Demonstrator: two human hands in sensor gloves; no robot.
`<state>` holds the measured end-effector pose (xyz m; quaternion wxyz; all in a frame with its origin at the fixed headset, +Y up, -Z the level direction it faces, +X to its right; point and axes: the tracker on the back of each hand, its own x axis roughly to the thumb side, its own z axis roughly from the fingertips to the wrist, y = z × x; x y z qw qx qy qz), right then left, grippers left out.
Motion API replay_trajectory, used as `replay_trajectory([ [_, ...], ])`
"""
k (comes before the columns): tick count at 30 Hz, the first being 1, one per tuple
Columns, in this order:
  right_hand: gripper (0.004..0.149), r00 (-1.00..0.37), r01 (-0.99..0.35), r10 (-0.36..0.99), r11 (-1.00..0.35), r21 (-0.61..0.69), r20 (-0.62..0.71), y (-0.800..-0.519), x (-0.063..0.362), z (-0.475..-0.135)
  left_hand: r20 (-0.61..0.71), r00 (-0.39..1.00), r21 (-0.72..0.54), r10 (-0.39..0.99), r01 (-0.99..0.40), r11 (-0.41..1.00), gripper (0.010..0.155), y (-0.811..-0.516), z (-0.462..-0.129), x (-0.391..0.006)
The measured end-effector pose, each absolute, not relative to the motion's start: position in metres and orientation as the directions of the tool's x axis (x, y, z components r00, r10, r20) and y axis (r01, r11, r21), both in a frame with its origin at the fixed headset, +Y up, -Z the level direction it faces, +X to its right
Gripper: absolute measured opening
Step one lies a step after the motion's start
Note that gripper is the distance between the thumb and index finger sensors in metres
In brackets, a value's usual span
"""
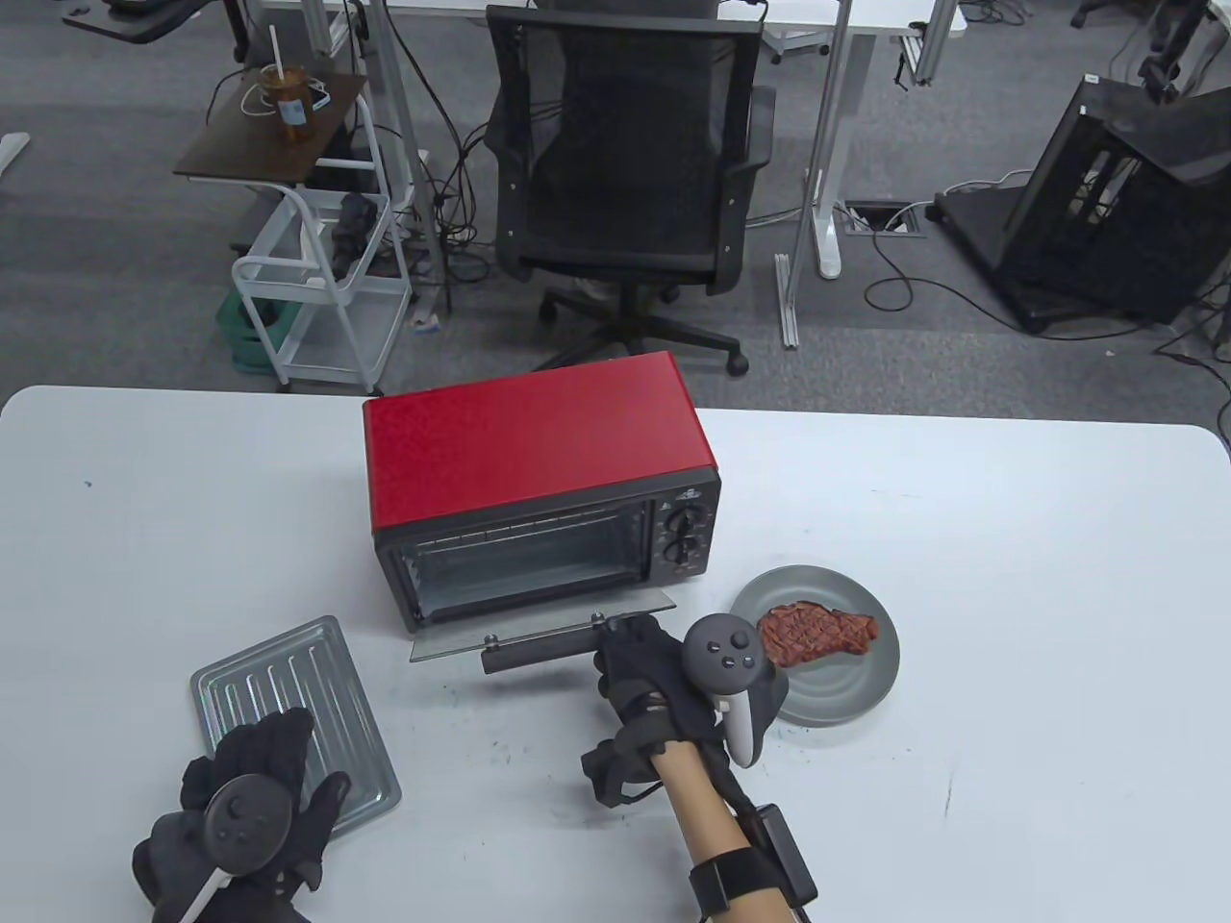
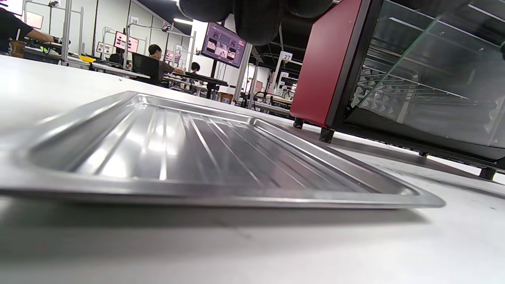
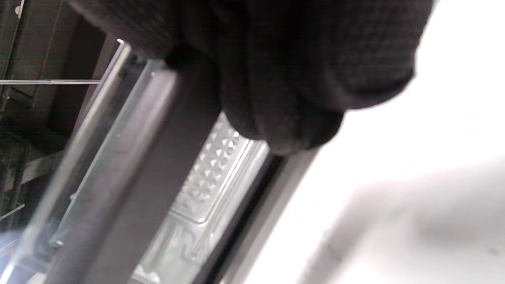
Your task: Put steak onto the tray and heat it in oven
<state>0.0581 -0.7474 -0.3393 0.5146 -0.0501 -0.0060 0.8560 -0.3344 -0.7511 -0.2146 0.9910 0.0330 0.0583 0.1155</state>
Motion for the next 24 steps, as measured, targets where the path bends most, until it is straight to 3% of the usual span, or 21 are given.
replay_trajectory([
  [5, 0.052, -0.472, -0.877, 0.874, -0.479, -0.042, -0.111, -0.760, 0.060, -0.326, -0.106, 0.971, 0.066, 0.214, -0.208, 0.976, 0.078, -0.752, -0.215, -0.332],
  [15, 0.067, -0.331, -0.943, 0.896, -0.302, 0.138, -0.296, -0.799, 0.061, -0.298, -0.093, 0.983, 0.037, 0.161, -0.158, 0.987, 0.078, -0.758, -0.216, -0.324],
  [24, 0.073, -0.322, -0.944, 0.877, -0.272, 0.185, -0.356, -0.806, 0.061, -0.291, -0.086, 0.986, 0.032, 0.145, -0.142, 0.989, 0.078, -0.759, -0.216, -0.321],
])
